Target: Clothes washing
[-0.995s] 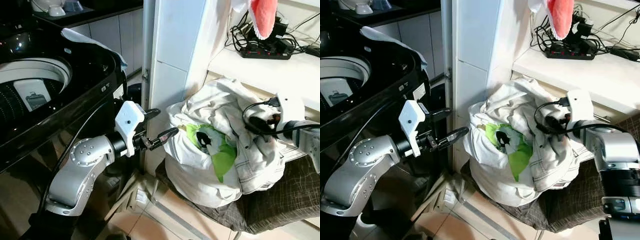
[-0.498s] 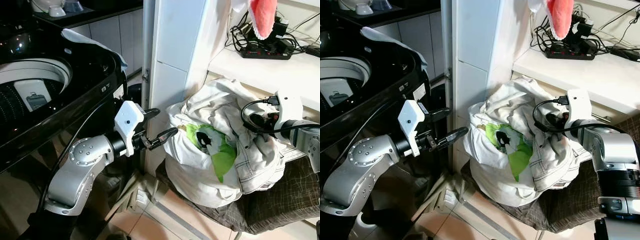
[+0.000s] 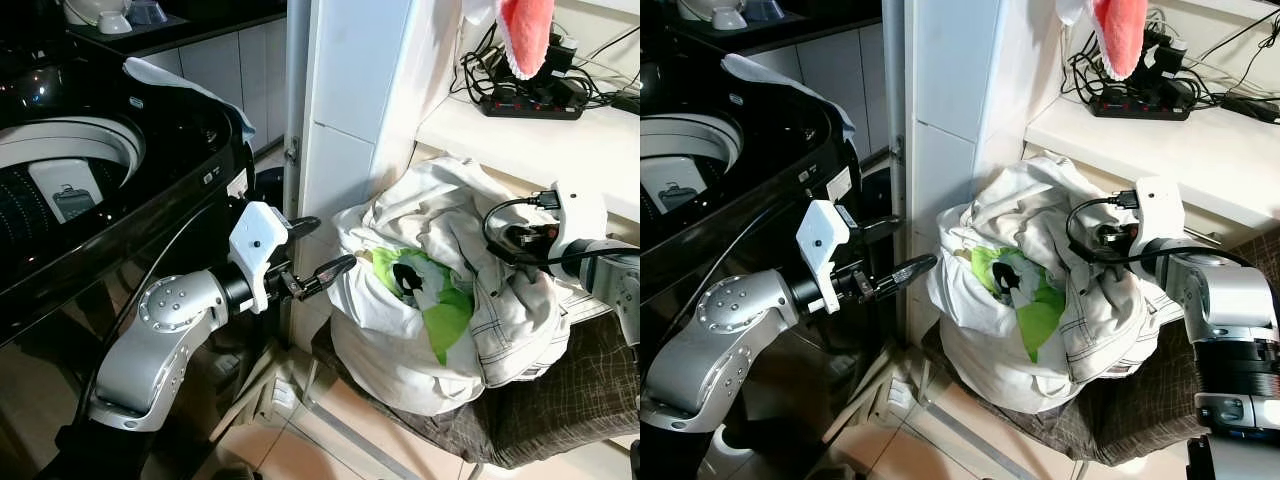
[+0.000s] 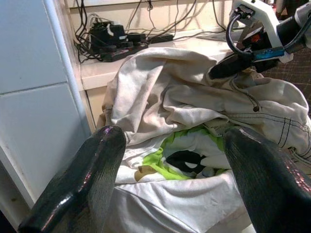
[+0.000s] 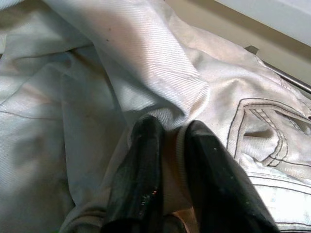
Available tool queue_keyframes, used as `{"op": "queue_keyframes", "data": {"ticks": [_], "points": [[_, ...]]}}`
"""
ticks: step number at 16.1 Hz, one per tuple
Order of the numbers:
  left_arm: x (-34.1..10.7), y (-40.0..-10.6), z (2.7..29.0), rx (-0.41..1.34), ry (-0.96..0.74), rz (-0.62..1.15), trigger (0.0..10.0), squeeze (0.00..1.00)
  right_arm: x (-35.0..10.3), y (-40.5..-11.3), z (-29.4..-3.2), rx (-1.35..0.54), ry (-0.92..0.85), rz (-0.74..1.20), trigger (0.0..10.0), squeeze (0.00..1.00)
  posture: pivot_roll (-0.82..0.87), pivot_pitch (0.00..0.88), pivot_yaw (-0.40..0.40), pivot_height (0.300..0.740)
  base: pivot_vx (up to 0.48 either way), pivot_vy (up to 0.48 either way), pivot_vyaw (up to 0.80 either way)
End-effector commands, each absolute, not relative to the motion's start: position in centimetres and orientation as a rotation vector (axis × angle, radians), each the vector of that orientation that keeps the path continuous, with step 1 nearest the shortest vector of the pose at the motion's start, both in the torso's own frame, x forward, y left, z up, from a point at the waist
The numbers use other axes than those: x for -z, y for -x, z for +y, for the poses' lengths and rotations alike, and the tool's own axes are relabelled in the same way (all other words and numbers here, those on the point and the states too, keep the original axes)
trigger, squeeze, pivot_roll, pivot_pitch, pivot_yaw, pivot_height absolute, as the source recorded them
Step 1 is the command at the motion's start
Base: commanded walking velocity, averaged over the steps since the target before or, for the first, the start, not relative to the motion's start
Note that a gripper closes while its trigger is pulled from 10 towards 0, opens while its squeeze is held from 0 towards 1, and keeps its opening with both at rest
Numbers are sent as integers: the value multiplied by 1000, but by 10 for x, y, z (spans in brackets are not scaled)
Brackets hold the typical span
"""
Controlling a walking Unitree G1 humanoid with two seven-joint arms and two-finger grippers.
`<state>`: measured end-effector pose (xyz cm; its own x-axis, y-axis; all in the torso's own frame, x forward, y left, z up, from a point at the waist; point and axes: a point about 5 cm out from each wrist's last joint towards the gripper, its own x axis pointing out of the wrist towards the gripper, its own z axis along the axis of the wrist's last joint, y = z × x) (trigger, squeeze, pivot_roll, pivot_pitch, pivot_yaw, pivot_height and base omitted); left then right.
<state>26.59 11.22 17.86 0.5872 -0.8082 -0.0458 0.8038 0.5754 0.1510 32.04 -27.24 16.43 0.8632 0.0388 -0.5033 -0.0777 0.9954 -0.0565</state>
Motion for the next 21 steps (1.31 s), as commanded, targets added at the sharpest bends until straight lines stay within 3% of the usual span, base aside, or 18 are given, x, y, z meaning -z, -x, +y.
{"op": "queue_keyframes", "data": {"ticks": [1, 9, 11, 17, 21], "points": [[-183, -265, 108, 968, -181, -51, 10000, 0, -169, -319, -273, -62, 68, 499, 0, 0, 38, 0, -60, 740, 0, 0, 0], [-182, -267, 109, 955, -187, -44, 10000, 0, -178, -322, -274, -66, 10, 453, 0, 0, 36, 0, -57, 740, 0, 0, 0], [-189, -272, 113, 888, -143, -77, 10000, 0, -200, -326, -267, -126, -39, 364, 0, 0, 38, 0, -69, 740, 0, 0, 0], [-230, -291, 118, 753, -154, -296, 10000, 0, -301, -326, -204, -518, -277, 15, 0, 0, 16, 0, -51, 740, 0, 0, 0], [-261, -289, 109, 775, -165, -450, 10000, 0, -320, -316, -154, -765, -448, -27, 0, 0, 16, 0, -52, 740, 0, 0, 0]]}}
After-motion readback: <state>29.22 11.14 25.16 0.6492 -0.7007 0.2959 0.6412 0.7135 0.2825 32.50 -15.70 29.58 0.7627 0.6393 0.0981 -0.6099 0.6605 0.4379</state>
